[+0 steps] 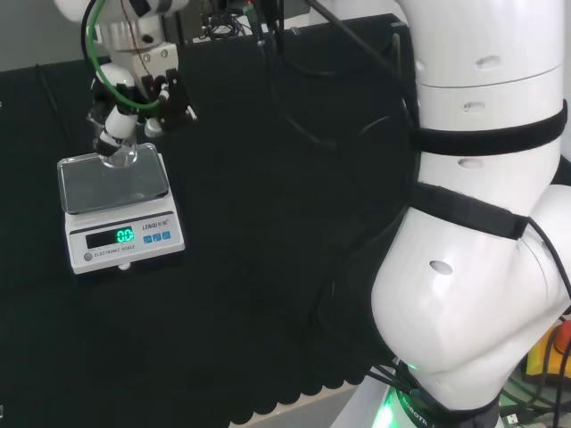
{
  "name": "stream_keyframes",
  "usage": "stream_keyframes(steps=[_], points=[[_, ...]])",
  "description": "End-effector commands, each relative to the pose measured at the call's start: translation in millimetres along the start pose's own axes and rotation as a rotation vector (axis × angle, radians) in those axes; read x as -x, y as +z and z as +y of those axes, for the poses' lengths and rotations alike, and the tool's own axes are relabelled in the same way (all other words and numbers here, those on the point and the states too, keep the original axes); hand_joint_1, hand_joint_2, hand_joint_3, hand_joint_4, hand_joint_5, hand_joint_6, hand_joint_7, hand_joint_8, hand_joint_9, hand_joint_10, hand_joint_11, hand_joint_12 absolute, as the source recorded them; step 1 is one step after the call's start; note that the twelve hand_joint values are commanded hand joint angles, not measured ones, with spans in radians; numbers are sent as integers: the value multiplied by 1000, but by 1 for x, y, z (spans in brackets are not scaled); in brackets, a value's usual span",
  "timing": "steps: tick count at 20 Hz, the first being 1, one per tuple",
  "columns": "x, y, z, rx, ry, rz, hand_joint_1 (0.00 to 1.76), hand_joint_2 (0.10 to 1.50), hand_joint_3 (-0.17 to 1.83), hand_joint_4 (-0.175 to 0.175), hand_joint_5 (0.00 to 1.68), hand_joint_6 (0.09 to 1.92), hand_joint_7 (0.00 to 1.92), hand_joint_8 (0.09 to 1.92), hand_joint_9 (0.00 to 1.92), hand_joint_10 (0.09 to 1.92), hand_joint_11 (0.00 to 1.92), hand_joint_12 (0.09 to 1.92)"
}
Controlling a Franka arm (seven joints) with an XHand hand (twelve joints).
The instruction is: Put the beaker on the electronic balance.
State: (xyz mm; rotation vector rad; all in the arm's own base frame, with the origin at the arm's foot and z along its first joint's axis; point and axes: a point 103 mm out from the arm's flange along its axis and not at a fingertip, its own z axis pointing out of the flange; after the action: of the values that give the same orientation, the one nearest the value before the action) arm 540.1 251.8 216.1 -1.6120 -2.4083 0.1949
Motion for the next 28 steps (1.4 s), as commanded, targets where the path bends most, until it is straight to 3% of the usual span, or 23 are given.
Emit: stream_keyframes(steps=[1,10,13,15,19,21,23,26,28], points=[[0,19,9,-46,-4,-8,1216,1142,134,-175,781,1306,822,1331,1306,1139,1319,1067],[4,31,12,-74,-7,-24,1216,1137,141,-175,784,1301,826,1325,1307,1128,1327,1054],[4,33,12,-88,-9,-28,1137,1072,234,-175,833,1254,882,1421,1315,1095,1369,1006],[4,33,12,-98,-8,-38,1114,1044,288,-155,840,1254,881,1427,1309,1055,1406,961],[5,34,13,-126,-5,-40,1106,666,809,-103,603,1254,840,1363,1261,872,1317,929],[6,35,13,-144,-7,-46,1040,575,875,-44,438,1136,766,1245,1166,762,1100,1033],[6,35,13,-155,-8,-49,958,525,845,-4,291,848,653,1141,1009,728,842,1186],[7,33,12,-160,-12,-47,810,526,641,21,194,400,411,996,735,762,541,1329],[8,30,11,-160,-14,-45,730,539,526,33,145,218,260,911,584,775,391,1403]])
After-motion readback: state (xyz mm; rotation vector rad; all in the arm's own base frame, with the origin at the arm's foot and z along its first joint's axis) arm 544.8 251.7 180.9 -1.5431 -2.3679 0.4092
